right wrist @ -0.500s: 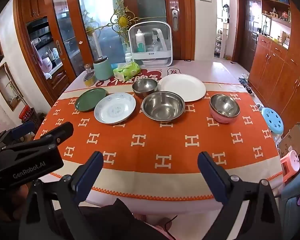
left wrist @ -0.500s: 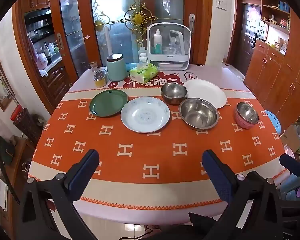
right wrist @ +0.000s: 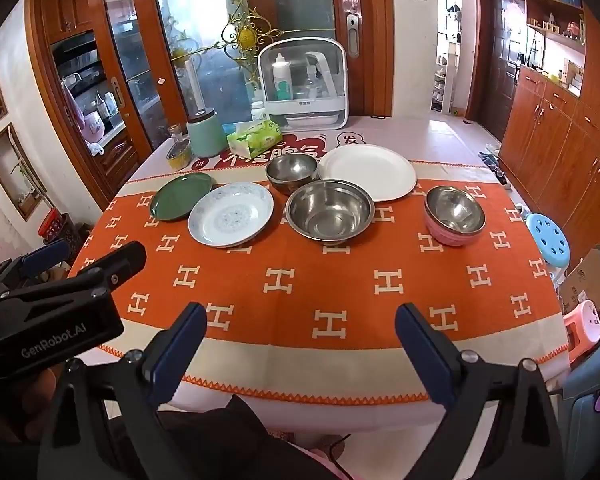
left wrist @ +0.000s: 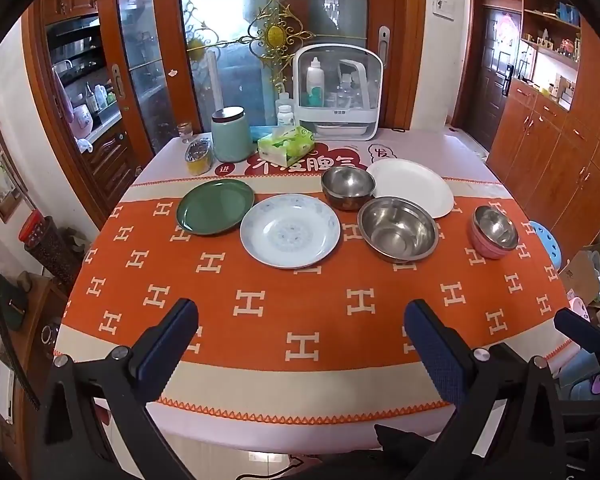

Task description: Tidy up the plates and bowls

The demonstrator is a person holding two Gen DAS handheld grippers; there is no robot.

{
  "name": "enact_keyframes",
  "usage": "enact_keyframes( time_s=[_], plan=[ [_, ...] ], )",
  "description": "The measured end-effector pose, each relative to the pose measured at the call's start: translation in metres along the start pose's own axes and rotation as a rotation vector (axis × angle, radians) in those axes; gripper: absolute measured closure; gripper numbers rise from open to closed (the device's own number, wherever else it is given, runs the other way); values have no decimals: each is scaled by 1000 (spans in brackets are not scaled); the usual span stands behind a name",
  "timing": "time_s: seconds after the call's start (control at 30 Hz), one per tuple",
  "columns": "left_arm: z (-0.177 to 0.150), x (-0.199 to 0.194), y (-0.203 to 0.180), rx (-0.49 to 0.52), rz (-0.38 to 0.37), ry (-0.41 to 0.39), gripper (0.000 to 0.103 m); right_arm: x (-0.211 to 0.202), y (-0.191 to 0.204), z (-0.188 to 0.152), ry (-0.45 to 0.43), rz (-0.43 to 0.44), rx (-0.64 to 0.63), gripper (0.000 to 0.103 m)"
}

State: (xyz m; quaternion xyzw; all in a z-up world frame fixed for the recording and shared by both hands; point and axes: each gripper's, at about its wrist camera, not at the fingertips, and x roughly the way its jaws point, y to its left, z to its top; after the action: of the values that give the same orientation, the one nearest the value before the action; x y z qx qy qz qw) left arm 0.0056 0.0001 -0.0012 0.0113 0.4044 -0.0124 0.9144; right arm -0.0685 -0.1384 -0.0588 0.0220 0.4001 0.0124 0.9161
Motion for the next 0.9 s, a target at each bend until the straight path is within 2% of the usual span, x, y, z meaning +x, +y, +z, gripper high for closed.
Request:
enact_keyframes(
  time_s=[0.53, 0.9],
  plan=[
    [5, 9, 8, 6, -8, -6, 1, -6, 0, 0, 0, 1, -1, 7],
    [11, 6, 27, 20, -28, -43, 1, 10, 17, 6, -37, -24, 9, 7]
  ],
)
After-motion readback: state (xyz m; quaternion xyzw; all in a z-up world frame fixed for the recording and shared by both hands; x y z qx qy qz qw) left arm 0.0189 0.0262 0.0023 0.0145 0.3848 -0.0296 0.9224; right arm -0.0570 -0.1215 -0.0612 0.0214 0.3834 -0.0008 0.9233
